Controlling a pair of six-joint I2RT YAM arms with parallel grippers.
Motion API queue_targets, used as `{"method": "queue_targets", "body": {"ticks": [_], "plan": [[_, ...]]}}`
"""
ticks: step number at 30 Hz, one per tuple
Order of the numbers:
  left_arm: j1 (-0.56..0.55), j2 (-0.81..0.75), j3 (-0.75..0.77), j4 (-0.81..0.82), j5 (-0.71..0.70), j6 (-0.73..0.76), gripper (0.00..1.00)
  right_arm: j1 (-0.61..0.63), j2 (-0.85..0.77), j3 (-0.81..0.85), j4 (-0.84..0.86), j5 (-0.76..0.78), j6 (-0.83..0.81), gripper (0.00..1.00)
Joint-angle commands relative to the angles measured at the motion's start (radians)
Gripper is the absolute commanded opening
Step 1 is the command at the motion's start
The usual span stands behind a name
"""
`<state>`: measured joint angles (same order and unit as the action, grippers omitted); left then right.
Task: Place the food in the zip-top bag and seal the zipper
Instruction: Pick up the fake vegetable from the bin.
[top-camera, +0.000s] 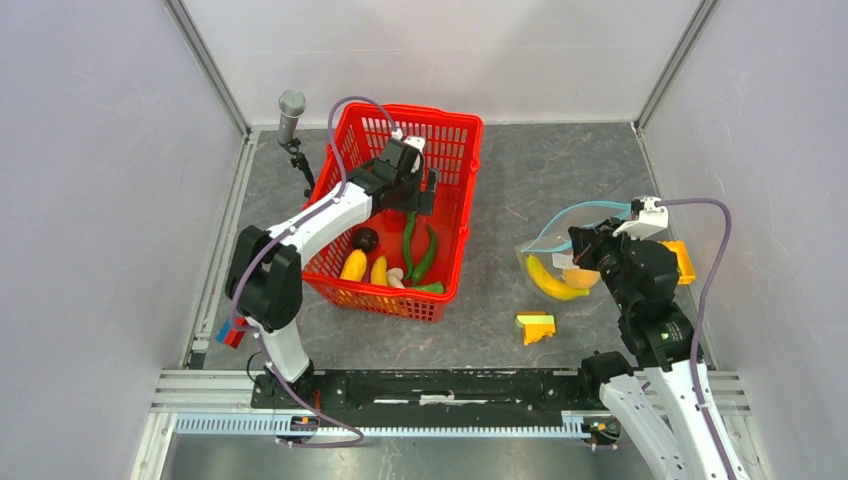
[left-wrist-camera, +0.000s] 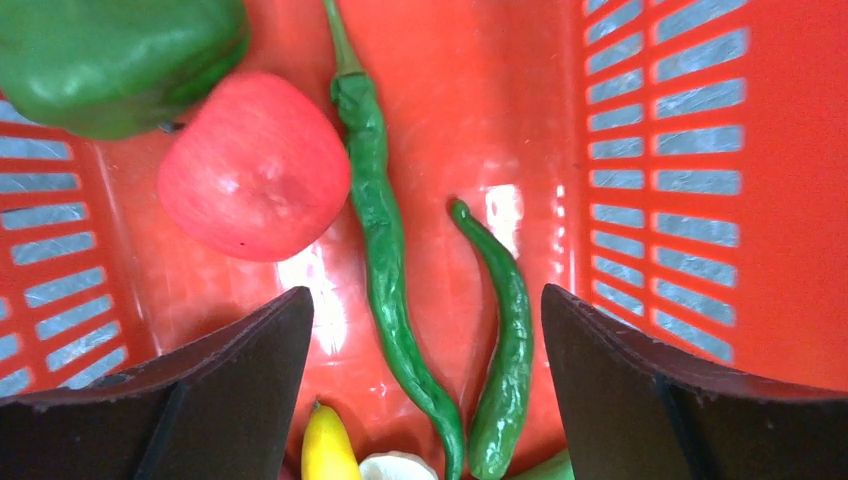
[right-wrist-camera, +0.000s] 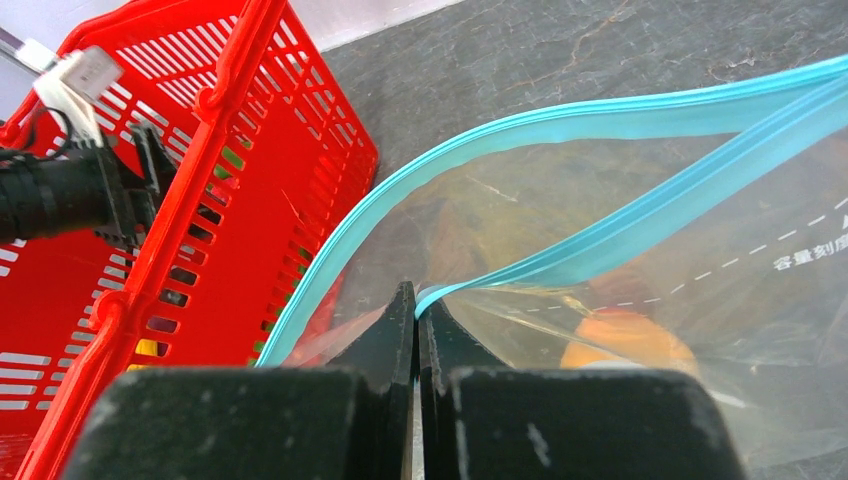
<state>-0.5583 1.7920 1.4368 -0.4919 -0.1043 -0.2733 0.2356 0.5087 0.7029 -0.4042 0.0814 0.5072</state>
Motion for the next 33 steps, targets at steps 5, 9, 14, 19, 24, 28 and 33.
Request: {"method": "queue_targets", "body": {"ticks": [5, 9, 14, 19, 24, 28, 33], "plan": [[-0.002, 0.061, -0.072, 0.026, -0.067, -0.084, 0.84, 0.004, 0.010, 0.021, 0.061, -0.011, -0.019, 0.00], [-0.002, 0.066, -0.115, 0.047, -0.064, -0.091, 0.79, 0.003, 0.013, 0.014, 0.066, -0.011, -0.016, 0.00], [-0.002, 0.077, -0.163, 0.074, -0.051, -0.102, 0.72, 0.004, 0.018, 0.003, 0.078, -0.016, -0.013, 0.00], [-0.005, 0.107, -0.178, 0.083, -0.026, -0.102, 0.51, 0.004, 0.022, -0.002, 0.086, -0.024, -0.011, 0.00], [-0.009, 0.063, -0.219, 0.112, -0.030, -0.103, 0.30, 0.004, 0.019, -0.003, 0.084, -0.019, -0.010, 0.00], [-0.012, -0.021, -0.229, 0.114, -0.023, -0.091, 0.15, 0.004, 0.020, -0.009, 0.086, -0.020, -0.007, 0.00], [-0.016, -0.142, -0.240, 0.131, 0.011, -0.071, 0.10, 0.004, 0.018, -0.014, 0.089, -0.020, -0.003, 0.00]]}}
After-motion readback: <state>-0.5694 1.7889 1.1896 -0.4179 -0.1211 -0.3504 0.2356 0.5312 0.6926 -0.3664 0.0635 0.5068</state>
